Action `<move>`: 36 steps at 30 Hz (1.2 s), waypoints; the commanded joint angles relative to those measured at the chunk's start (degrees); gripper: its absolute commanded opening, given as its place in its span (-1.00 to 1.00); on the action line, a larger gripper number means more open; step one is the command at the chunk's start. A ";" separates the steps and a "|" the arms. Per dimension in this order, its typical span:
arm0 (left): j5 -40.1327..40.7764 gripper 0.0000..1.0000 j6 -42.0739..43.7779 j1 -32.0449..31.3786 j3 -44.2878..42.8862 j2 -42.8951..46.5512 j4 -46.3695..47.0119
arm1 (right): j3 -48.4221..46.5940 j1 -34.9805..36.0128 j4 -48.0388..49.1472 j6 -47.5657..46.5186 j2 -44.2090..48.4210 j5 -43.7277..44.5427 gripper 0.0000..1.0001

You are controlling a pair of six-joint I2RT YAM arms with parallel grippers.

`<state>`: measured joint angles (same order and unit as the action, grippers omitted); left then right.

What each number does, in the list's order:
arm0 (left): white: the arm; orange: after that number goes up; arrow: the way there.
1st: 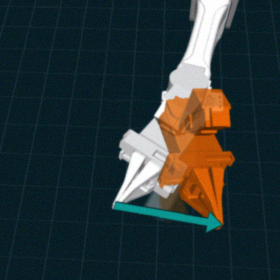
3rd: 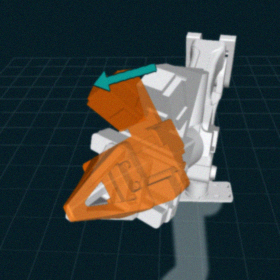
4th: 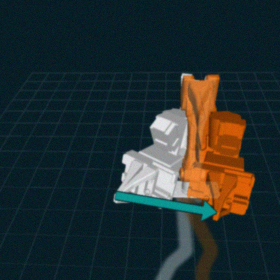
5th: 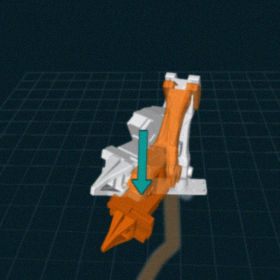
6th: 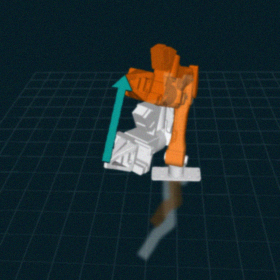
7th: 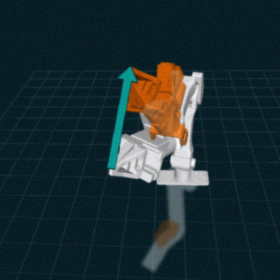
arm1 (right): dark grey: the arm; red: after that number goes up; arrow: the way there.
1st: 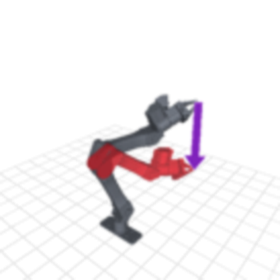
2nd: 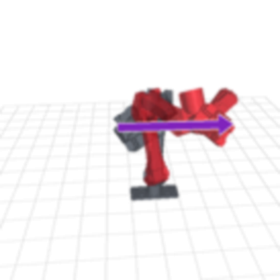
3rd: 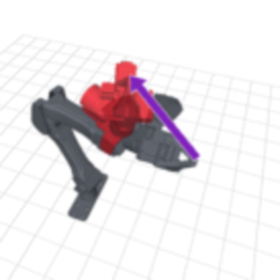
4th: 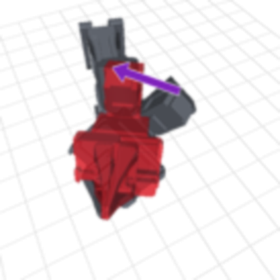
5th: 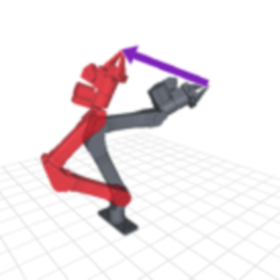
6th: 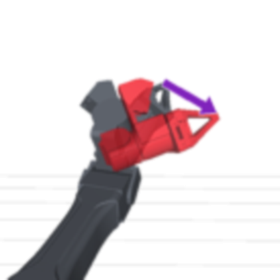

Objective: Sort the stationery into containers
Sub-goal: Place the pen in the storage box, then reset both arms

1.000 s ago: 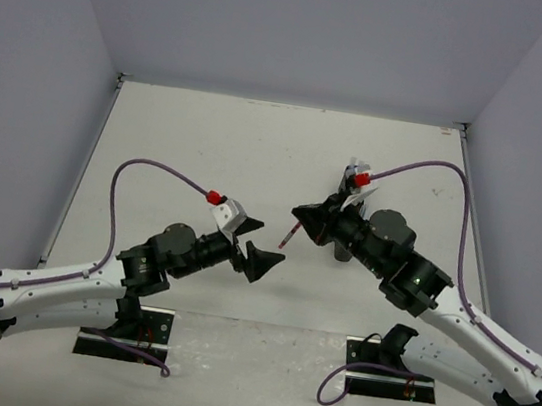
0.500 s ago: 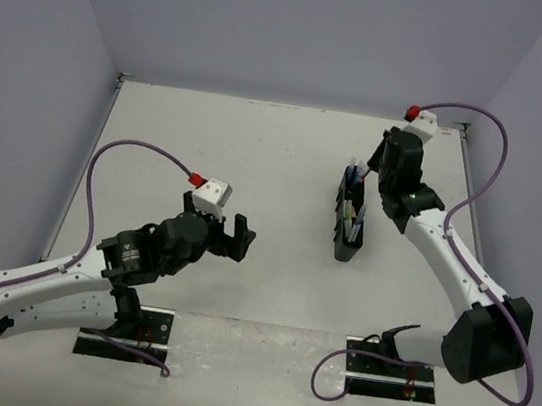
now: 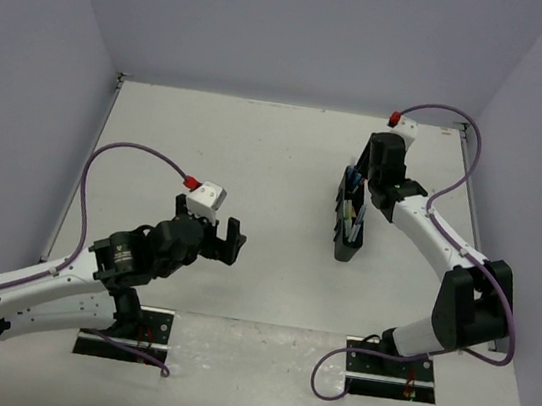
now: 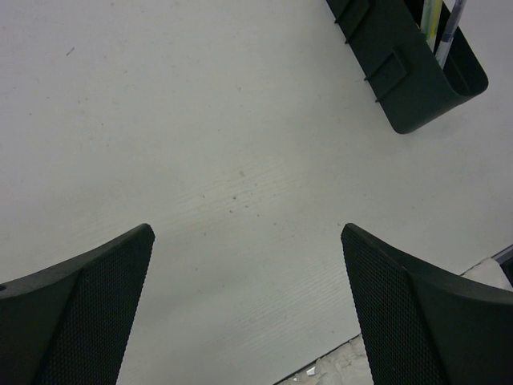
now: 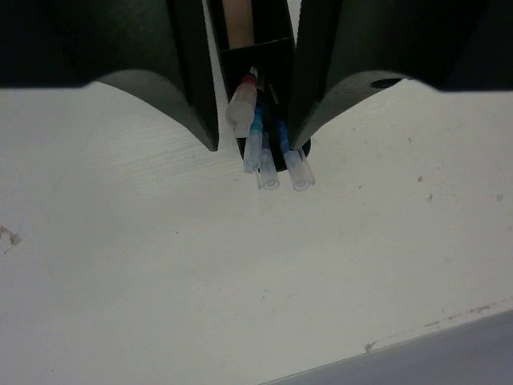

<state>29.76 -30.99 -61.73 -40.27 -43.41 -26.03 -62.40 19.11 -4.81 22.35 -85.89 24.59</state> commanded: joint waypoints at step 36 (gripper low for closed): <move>11.85 1.00 9.28 31.15 2.16 16.71 -1.92 | 17.68 0.13 -29.89 -2.67 69.13 -9.45 0.97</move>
<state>40.30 -23.92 -30.87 -37.62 -25.50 -29.46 -44.82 19.22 -34.62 19.88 -16.03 16.94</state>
